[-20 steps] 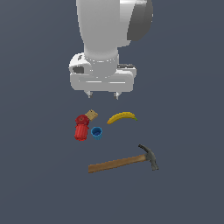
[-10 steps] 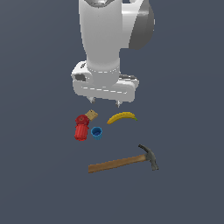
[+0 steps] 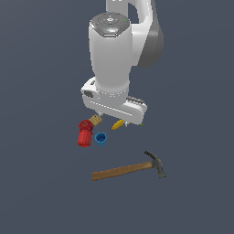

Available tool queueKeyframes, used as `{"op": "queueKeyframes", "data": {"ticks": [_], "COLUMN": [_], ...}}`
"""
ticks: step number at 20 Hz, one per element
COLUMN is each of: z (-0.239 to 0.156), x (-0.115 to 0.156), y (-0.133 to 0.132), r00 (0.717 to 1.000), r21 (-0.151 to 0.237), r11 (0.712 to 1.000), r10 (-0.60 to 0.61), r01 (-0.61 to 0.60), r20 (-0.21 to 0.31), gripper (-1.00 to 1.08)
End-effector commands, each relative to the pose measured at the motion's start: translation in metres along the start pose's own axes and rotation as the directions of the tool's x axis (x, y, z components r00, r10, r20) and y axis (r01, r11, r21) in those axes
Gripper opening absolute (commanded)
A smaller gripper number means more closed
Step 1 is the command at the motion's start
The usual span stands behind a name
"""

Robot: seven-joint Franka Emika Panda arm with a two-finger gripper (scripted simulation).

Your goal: Pick up a designated object from a clutter of objects.

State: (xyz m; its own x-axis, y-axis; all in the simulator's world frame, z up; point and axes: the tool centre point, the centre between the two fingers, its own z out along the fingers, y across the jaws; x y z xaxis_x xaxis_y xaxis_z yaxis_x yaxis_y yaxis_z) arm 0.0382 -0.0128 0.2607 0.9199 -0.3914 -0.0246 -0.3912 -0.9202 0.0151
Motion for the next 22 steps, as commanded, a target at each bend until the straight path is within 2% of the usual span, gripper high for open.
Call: {"op": "queueKeyframes", "data": {"ticks": [1,6,11,16,22], "z": [0.009,0.027,0.046,0.066,0.091], "x": [0.006,0.016,0.025,0.033,0.042], "y": [-0.006,-0.018,-0.030,-0.041,-0.054], "r00": [0.998,0.983,0.953,0.908,0.837], "r21": [0.003,0.007,0.011,0.015,0.018], "r11": [0.998,0.983,0.953,0.908,0.837], "r10": [0.063,0.185,0.304,0.418,0.547], "r01": [-0.063,-0.185,-0.304,-0.418,-0.547], "r20": [0.000,0.000,0.000,0.001,0.002], "gripper": [1.00,1.00,1.00,1.00,1.00]}}
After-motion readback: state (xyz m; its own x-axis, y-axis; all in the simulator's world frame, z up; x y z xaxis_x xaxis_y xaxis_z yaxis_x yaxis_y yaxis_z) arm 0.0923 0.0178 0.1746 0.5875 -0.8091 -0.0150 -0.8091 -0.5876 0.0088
